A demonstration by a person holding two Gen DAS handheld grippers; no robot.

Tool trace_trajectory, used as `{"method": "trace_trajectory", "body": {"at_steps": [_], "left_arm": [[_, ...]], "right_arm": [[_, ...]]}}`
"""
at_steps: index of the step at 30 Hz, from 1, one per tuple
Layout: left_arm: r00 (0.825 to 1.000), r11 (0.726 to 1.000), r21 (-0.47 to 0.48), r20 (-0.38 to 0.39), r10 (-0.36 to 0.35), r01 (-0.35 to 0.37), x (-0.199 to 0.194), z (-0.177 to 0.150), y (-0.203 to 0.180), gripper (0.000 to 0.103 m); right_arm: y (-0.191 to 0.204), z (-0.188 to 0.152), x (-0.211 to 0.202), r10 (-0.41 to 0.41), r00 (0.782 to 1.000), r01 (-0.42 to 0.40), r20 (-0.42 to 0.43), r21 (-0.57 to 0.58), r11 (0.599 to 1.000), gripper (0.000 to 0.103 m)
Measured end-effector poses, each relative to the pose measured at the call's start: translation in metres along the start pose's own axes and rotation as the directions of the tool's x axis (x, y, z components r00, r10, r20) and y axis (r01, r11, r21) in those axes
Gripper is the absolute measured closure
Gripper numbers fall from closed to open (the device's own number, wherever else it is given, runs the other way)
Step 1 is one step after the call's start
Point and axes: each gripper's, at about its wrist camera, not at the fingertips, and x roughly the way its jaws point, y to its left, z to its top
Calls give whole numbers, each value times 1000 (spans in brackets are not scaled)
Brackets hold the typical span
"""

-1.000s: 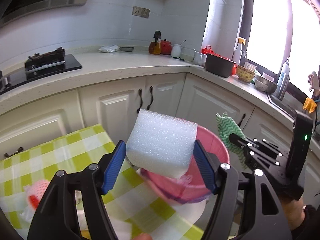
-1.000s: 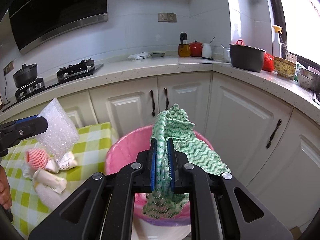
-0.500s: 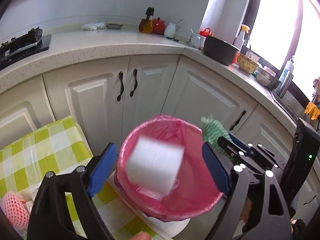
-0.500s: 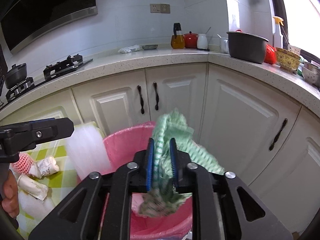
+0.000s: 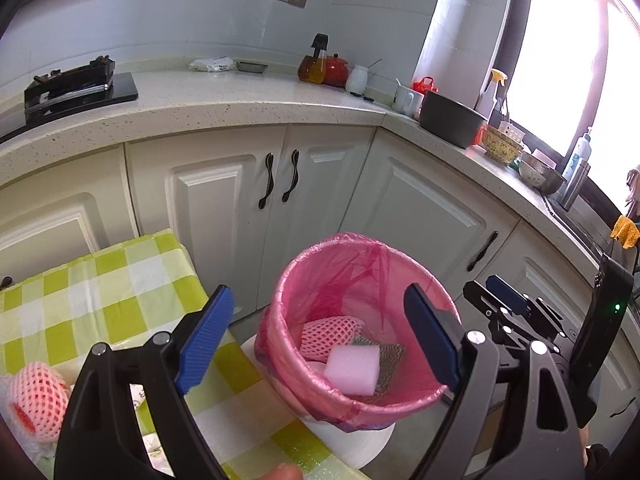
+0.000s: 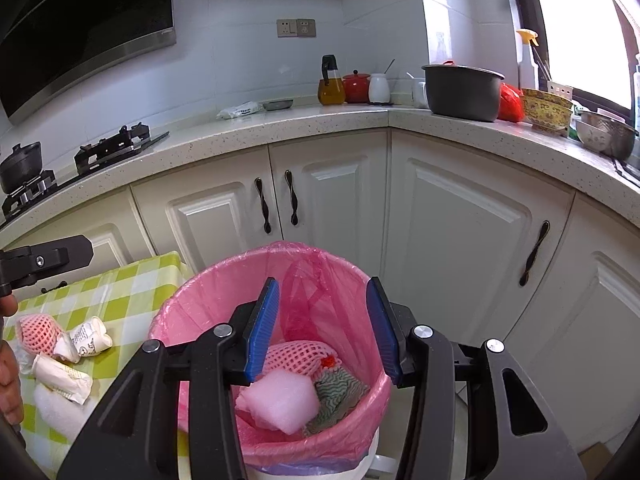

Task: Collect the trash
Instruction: 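Move both tools back over the table toward the remaining trash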

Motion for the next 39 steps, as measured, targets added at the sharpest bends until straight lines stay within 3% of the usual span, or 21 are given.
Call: {"method": "trace_trajectory", "body": {"at_steps": [13, 19, 25, 30, 39], "left_arm": [[988, 993, -14, 93, 121, -120, -75, -29, 49, 19], [970, 980, -30, 142, 199, -197, -121, -47, 84, 19], [946, 960, -83, 165, 280, -269, -157, -66, 123, 19], [924, 935, -119, 155, 350, -335, -177, -84, 154, 19], [907, 899, -203, 85, 412, -389, -192, -126, 212, 20]], "right_arm": [[36, -18, -36, 38, 998, -38, 40, -1, 999, 39], [64, -27, -49, 87, 996, -87, 28, -20, 996, 28], [100, -41, -57, 170, 985, -170, -9, -44, 984, 25], [135, -56, -65, 238, 970, -240, -42, -85, 967, 24], [193, -85, -73, 324, 940, -337, -102, -160, 928, 24]]}}
